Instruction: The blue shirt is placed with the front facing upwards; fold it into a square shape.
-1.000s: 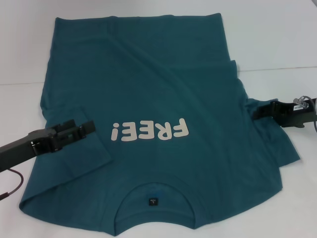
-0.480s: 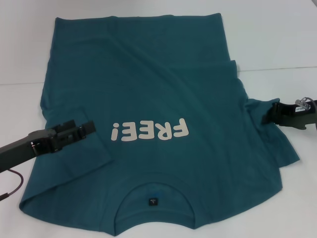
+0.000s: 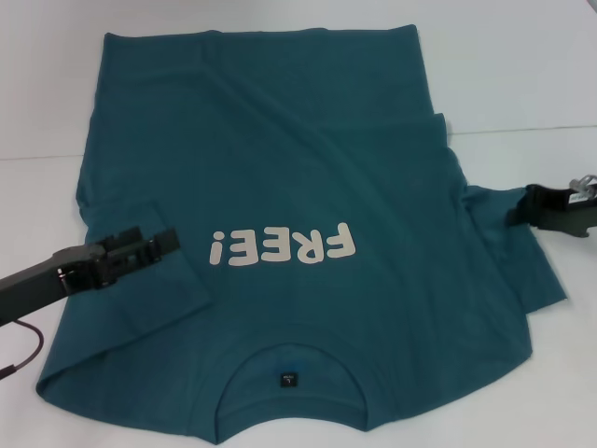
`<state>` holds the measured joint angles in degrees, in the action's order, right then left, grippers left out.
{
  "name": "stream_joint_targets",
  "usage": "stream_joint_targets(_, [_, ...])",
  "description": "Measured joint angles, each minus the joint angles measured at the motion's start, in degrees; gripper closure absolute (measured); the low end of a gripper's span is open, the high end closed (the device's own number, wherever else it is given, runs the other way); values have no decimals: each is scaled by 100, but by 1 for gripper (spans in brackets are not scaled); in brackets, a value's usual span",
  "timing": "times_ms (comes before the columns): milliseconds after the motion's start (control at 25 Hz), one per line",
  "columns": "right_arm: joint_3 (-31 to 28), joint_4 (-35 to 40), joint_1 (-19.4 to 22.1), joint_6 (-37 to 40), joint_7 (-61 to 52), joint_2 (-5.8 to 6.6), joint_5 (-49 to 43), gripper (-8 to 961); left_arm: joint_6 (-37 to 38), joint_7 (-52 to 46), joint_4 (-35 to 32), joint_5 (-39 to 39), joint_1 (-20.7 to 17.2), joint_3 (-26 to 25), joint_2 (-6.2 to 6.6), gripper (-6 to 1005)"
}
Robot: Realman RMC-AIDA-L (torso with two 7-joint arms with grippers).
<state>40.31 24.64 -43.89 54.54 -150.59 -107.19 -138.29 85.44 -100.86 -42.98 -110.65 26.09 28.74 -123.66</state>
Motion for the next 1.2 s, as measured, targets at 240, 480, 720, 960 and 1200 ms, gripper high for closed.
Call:
stream_joint_targets(240, [31,229,-9,70,-120,32,0,930,13,-4,-2,71,-34,-9,0,66])
stream_joint_targets(480, [32,432,-138,241,-121,33,-3,917,26,-4,-7,94,-47,-66,0,66])
stream_joint_targets(720, [41,479,-315,386,-177,65,-7,904,27,-4,-23,98,-88,-111,0,66])
stream_joint_targets(960, [165,461,-493,603,-191,-7,-14,891,18,1,-26,98,-101,-151,0,66])
stream_joint_targets(1200, [414,427,-621,673,-356,-92,-14,877,-10,2,-23,98,-106,-149,0,66])
